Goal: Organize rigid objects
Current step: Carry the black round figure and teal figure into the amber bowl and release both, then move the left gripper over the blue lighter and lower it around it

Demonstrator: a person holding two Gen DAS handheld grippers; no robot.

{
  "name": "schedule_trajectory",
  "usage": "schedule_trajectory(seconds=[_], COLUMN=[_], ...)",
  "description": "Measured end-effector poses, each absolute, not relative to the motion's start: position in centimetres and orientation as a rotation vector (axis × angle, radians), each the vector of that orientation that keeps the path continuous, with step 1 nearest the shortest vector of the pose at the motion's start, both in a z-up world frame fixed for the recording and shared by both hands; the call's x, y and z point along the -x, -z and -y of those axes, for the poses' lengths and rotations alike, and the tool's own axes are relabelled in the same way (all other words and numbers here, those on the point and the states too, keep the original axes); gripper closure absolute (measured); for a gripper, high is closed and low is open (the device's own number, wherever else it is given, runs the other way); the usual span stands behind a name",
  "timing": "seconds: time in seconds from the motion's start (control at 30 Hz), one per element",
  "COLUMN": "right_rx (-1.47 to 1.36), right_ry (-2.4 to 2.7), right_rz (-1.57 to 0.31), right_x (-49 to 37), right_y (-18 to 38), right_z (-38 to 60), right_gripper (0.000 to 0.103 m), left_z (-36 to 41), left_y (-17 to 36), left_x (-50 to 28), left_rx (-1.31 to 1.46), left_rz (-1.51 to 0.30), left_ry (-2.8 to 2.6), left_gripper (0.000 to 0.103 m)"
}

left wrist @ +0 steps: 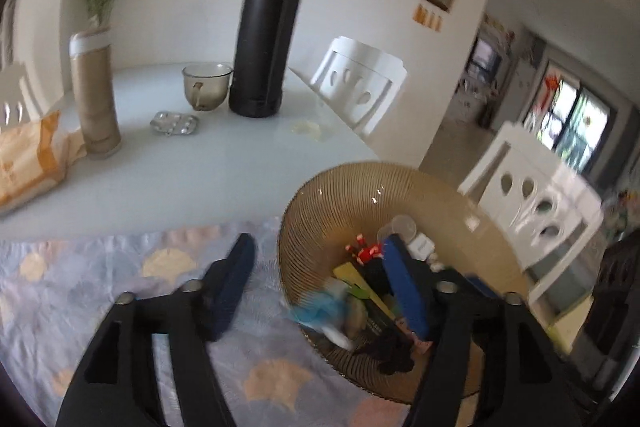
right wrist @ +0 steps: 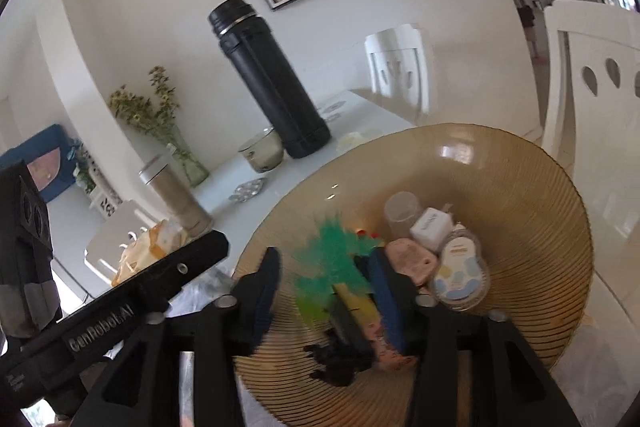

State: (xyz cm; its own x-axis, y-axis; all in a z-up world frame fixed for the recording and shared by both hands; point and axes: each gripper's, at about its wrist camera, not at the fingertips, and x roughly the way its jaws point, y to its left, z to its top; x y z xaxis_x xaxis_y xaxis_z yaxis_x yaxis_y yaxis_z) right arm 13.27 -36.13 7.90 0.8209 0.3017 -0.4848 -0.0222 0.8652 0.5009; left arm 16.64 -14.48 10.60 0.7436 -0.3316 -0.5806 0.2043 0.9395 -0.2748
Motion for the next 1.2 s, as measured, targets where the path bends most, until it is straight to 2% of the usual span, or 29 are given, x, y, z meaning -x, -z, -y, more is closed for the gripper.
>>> schedule_trajectory(seconds=[0.03,0.07,0.17,0.73,1.2], right_rx=[-0.532,-0.556,-0.556,-0.513,-0.497], right_ry=[-0.188,-0.209,-0.214,-0.278,-0.315], right_rz=[-0.584,-0.567,-0.559,-0.563,-0.571], right_x=[-13.2,-13.2,-13.0,-12.9,-12.9], right_y=[-7.8,-7.8,-8.2,-8.6,-8.6], right_z=[36.6,36.9,36.8,34.4,33.3], right_gripper=[0.022,0.019,0.011,0.010,0.010], left_z=[14.2,13.8,13.0,8.2,5.5], left_y=[-10.7,-10.9,-11.3,-9.8,-5.4], left_x=[-16.6,-16.6,-16.0,-15.5,-16.0], left_rx=[0.221,0.236,0.222,0.257,0.191], left_rz=[-0.667,-0.661,-0.631,-0.666,-0.769], left_ry=[0.301,0.304,0.271,0.182,0.044], left_gripper=[0.018,0.012,0.010,0.010,0.010])
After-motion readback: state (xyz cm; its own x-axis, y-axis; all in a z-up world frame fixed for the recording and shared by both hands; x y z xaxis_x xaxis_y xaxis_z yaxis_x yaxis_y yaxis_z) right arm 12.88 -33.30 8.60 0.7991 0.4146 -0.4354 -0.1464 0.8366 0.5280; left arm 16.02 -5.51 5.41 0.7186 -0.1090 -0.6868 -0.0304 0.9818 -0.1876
